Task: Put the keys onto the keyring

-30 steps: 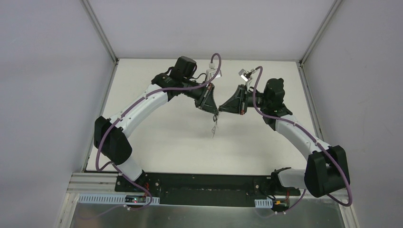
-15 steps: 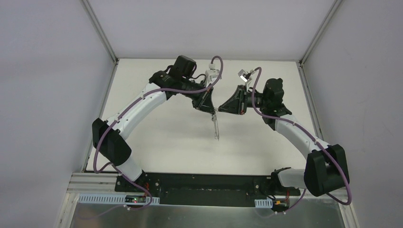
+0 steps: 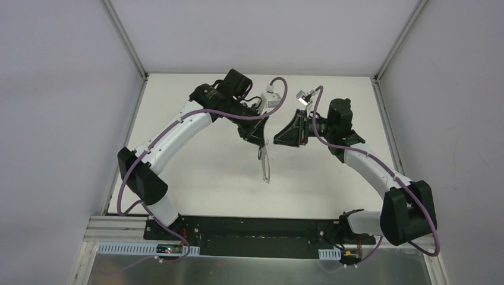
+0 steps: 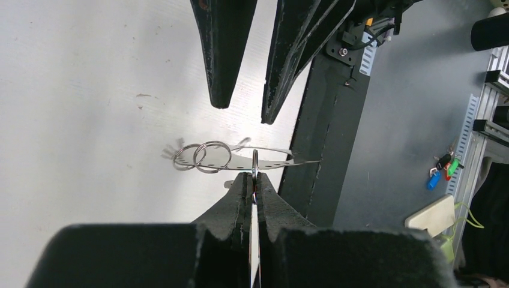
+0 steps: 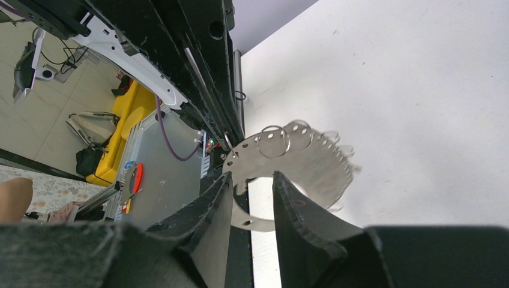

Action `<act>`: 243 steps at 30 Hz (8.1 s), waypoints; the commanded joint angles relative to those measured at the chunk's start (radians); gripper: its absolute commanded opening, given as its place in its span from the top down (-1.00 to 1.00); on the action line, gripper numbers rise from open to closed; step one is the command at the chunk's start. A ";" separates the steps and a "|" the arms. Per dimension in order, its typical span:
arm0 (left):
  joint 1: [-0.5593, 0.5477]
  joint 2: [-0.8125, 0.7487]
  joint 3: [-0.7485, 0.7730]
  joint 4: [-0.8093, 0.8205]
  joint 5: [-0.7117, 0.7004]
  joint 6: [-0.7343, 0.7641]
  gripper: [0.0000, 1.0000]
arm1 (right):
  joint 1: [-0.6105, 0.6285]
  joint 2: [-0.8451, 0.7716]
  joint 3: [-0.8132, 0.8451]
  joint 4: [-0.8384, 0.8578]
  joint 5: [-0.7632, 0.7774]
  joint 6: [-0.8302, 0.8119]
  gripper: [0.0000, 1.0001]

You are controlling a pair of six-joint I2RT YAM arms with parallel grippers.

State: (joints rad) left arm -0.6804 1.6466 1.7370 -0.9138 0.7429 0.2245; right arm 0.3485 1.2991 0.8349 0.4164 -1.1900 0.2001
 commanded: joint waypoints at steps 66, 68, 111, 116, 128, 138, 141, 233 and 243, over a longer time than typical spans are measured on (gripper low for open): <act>0.077 -0.056 -0.166 0.553 0.315 -0.436 0.44 | -0.042 0.015 -0.060 0.630 0.004 0.483 1.00; 0.079 -0.059 -0.177 0.568 0.323 -0.440 0.45 | -0.045 0.017 -0.063 0.629 0.004 0.481 1.00; -0.001 0.058 0.125 -0.101 0.045 -0.078 1.00 | 0.012 -0.016 0.045 0.045 -0.032 0.021 0.04; -0.004 0.076 0.133 -0.082 0.086 -0.126 1.00 | 0.036 -0.017 0.047 0.047 -0.051 0.019 0.18; -0.018 0.101 0.131 -0.079 0.122 -0.133 1.00 | 0.055 0.000 0.046 0.047 -0.052 0.013 0.38; -0.018 0.099 0.130 -0.079 0.125 -0.126 1.00 | 0.063 0.017 0.050 0.046 -0.071 0.012 0.75; -0.018 0.100 0.130 -0.079 0.124 -0.126 1.00 | 0.069 0.021 0.053 0.043 -0.071 0.013 0.79; 0.081 -0.082 -0.135 0.322 0.256 -0.203 0.46 | -0.007 0.012 -0.022 0.407 -0.079 0.306 1.00; 0.081 -0.047 -0.141 0.367 0.277 -0.271 0.46 | -0.007 0.008 -0.024 0.407 -0.074 0.305 1.00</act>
State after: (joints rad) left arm -0.6067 1.5917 1.6035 -0.5907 0.9752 -0.0090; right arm 0.3470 1.3365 0.8051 0.7593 -1.2457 0.5159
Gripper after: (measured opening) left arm 0.273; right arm 0.006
